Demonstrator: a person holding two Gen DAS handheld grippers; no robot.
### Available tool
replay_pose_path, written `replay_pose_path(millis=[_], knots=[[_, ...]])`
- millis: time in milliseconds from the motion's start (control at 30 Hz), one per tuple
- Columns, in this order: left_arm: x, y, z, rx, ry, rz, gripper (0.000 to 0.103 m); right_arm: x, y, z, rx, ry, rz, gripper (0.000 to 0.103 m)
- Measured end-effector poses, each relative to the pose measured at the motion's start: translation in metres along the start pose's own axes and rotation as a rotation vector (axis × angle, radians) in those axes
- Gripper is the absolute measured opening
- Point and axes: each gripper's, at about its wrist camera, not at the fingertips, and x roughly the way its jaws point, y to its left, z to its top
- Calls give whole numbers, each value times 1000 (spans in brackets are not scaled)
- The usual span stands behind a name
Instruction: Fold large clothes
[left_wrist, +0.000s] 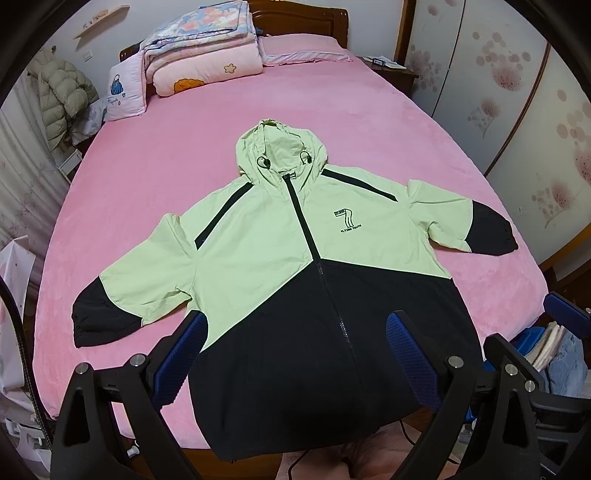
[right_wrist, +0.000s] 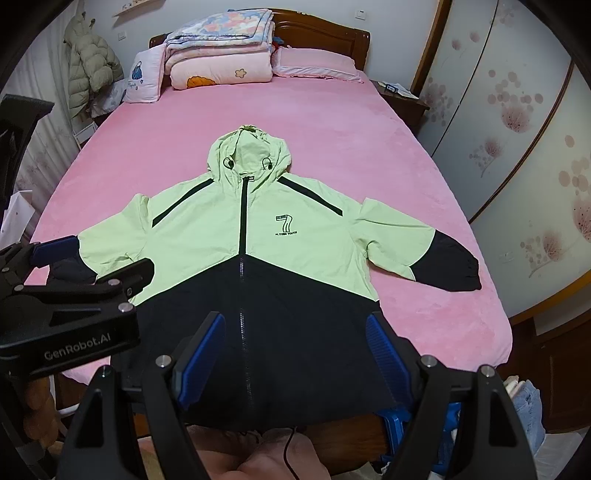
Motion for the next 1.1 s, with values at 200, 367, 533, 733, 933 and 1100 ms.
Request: replay_pose_path(millis=[200,367,533,733,933,1100], knots=[[1,-6,6,3,-5,4,97,-2,-4,3,-11,-5,-3,78],[2,-18,15,6,-17,32,97,3,-16,9,-13,-4,14,78],[9,-38,29,4,-22,76,97,14,-38,16,-6,-7,47,78],[20,-79,56,-21,-29,117,97,34,-83,34,-11,-10,96,78],[24,-140,98,-25,-106,156,97,55,-160,57,43,-36,148,78],[38,-206,133,56,-123,165,97,83,-240,72,132,-64,184,78]])
